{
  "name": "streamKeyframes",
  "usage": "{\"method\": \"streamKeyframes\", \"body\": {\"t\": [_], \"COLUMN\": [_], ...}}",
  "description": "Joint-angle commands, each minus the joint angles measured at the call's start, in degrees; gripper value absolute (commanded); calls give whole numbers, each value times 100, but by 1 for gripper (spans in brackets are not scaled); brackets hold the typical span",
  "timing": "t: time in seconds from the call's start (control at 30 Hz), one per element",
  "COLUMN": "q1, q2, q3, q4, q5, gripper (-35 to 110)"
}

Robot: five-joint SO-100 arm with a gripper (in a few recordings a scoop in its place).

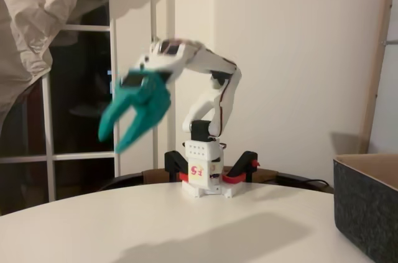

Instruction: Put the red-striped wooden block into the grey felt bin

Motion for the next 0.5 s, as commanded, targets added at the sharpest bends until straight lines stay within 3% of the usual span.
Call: {"method": "streamKeyframes", "body": {"t": [0.0,0.47], "q1": [272,598], "q2": [870,4271], "q3": [756,2742], "q4": [79,79], "q5": [-97,-70], "gripper": [13,8]}}
